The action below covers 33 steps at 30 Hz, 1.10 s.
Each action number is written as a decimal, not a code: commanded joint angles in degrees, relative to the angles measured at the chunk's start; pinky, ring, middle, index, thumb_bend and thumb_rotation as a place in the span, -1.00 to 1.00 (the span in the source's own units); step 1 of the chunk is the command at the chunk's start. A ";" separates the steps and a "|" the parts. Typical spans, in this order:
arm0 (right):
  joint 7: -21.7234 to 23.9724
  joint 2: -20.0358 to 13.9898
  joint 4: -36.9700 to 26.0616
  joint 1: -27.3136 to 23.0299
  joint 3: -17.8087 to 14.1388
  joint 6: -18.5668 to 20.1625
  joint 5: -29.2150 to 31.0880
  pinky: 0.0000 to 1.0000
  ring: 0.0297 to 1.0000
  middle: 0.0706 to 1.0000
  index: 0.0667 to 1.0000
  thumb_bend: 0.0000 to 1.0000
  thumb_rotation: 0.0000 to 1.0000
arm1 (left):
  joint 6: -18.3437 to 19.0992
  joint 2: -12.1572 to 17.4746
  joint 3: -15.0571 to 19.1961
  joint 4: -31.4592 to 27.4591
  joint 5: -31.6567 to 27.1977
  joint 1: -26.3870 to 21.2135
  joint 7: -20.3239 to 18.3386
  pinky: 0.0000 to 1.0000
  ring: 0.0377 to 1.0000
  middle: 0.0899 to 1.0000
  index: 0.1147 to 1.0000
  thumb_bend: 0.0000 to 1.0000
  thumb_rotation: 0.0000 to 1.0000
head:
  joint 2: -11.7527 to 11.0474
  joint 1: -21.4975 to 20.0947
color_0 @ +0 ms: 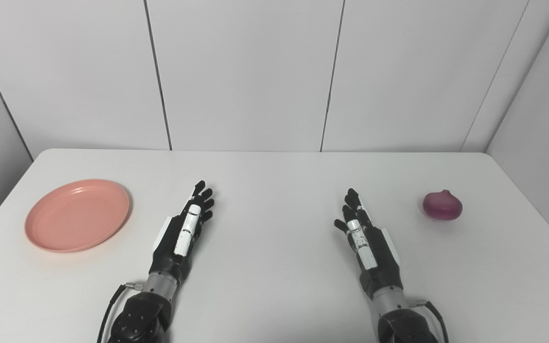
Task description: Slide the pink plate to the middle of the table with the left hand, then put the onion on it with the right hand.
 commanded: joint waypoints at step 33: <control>6.18 -5.56 3.94 -0.47 -2.50 -6.79 5.16 1.00 1.00 1.00 1.00 0.24 0.80 | -1.33 -3.72 -1.97 1.05 3.65 -0.11 3.08 0.95 0.93 0.93 0.91 0.09 1.00 | -3.16 20.96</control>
